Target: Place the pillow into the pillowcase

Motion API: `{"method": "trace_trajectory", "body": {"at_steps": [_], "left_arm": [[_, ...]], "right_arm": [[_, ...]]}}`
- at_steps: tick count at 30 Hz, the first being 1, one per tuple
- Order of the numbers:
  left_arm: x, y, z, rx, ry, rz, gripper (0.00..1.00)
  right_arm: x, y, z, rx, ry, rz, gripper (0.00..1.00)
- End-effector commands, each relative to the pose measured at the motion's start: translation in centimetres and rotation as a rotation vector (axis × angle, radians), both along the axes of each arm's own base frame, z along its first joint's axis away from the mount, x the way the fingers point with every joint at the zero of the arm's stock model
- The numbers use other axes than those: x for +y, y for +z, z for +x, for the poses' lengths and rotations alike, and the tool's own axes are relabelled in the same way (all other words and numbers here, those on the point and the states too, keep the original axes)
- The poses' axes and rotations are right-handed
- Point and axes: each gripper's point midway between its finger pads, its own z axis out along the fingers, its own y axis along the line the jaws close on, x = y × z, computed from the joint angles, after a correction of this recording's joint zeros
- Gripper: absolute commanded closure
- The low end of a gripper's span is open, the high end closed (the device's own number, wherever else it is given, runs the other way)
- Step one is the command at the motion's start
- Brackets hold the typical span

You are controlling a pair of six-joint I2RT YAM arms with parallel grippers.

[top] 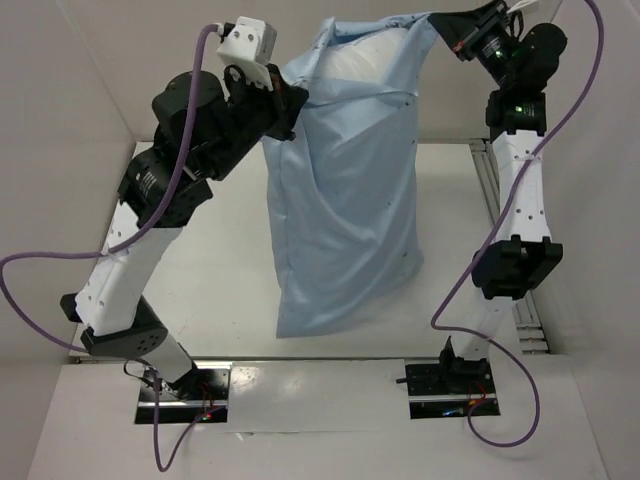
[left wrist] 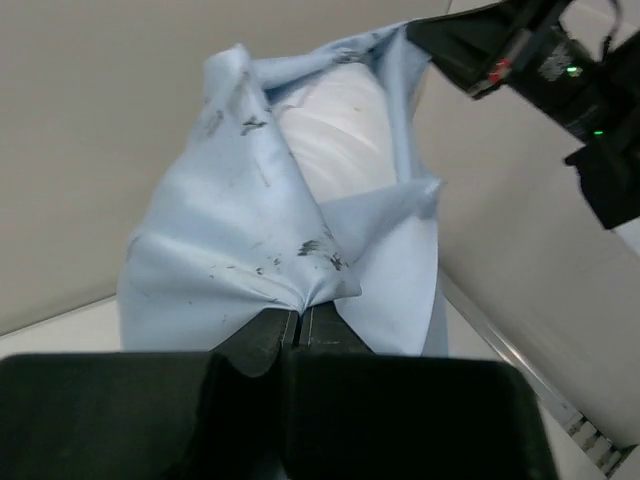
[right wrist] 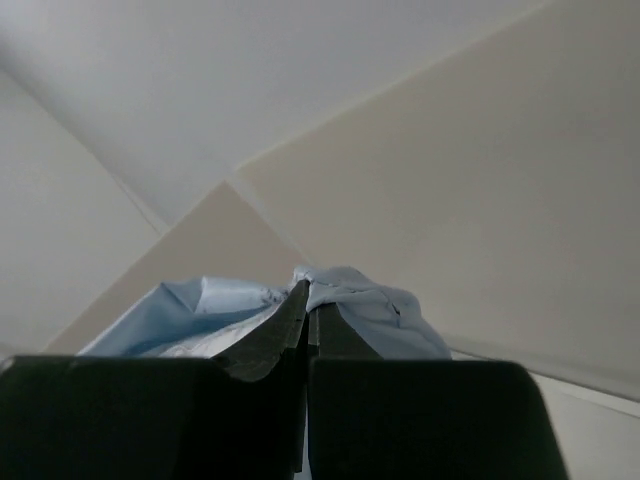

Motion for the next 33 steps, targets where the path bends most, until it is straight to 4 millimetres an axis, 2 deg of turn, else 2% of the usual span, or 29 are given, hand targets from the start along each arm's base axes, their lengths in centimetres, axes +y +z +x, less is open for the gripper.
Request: {"method": "trace_trajectory", "body": {"at_steps": [1,2,3,4,6,7,10,11,13,14,15,16,18,23,24,25,27,28,29,30,31,32,33], "left_arm": [[7.6,11.6,-7.1,-0.302,-0.005,-0.237,1.0],[8.5,12.4,-8.0,-0.333,-0.001,-0.255,1.0],[9.0,13.1,-9.2,-0.365,-0.028,-0.273,1.0],[11.1,14.3,-11.2,-0.406,-0.026,-0.314,1.0],[10.5,13.5,-10.9,-0.394,-0.042,-0.32,1.0],[10.2,13.2,-10.6,-0.38,-0.046,-0.319,1.0],[9.8,11.1,-8.2,-0.314,0.039,-0.271,1.0],[10.2,11.2,-7.3,-0.307,0.089,-0.273,1.0],[10.1,11.0,-6.7,-0.312,0.119,-0.227,1.0],[11.0,12.0,-7.2,-0.333,0.136,-0.24,1.0],[10.0,11.4,-5.9,-0.311,0.146,-0.206,1.0],[9.7,10.5,-5.6,-0.283,0.146,-0.158,1.0],[9.1,10.0,-5.2,-0.272,0.135,-0.139,1.0],[4.1,4.7,-3.1,-0.157,0.011,0.001,1.0],[2.8,3.0,-1.9,-0.124,0.008,0.035,1.0],[2.3,2.5,-1.3,-0.121,0.01,0.06,1.0],[1.7,1.0,0.4,-0.112,0.022,0.114,1.0],[2.0,1.1,1.7,-0.125,0.053,0.113,1.0],[2.2,1.4,2.0,-0.136,0.046,0.11,1.0],[2.4,0.5,3.3,-0.119,0.068,0.126,1.0],[3.0,1.3,3.8,-0.135,0.082,0.114,1.0],[3.7,0.1,5.8,-0.105,0.105,0.145,1.0],[4.6,0.3,6.6,-0.099,0.134,0.126,1.0]], "right_arm": [[-1.8,13.7,-12.2,-0.424,-0.042,0.002,1.0],[-2.4,15.1,-14.5,-0.472,-0.059,-0.002,1.0],[-2.3,15.6,-15.4,-0.499,-0.065,0.0,1.0],[-2.4,15.9,-16.0,-0.51,-0.079,-0.001,1.0],[-1.9,15.4,-16.9,-0.517,-0.08,-0.001,1.0],[-1.7,14.9,-16.5,-0.503,-0.083,0.003,1.0],[0.2,12.6,-13.7,-0.439,-0.022,0.01,1.0],[1.2,11.5,-12.0,-0.411,0.019,0.006,1.0],[2.5,11.0,-11.0,-0.388,0.078,0.02,1.0],[3.0,10.8,-10.2,-0.381,0.104,0.024,1.0],[4.1,10.9,-10.4,-0.387,0.135,0.034,1.0],[4.7,11.0,-10.7,-0.396,0.152,0.037,1.0],[6.1,11.5,-11.4,-0.418,0.163,0.038,1.0],[7.1,11.2,-11.6,-0.415,0.116,-0.006,1.0],[7.1,10.8,-11.1,-0.402,0.116,-0.007,1.0],[7.1,10.9,-11.4,-0.403,0.111,-0.014,1.0],[7.1,9.9,-10.5,-0.372,0.098,-0.035,1.0],[7.2,9.6,-10.5,-0.37,0.102,-0.049,1.0],[7.4,8.7,-9.8,-0.343,0.11,-0.064,1.0],[7.2,8.5,-9.3,-0.34,0.106,-0.078,1.0],[7.4,8.3,-9.0,-0.343,0.119,-0.087,1.0],[7.4,7.4,-7.7,-0.32,0.14,-0.095,1.0],[7.7,7.2,-7.3,-0.304,0.173,-0.074,1.0]]}}
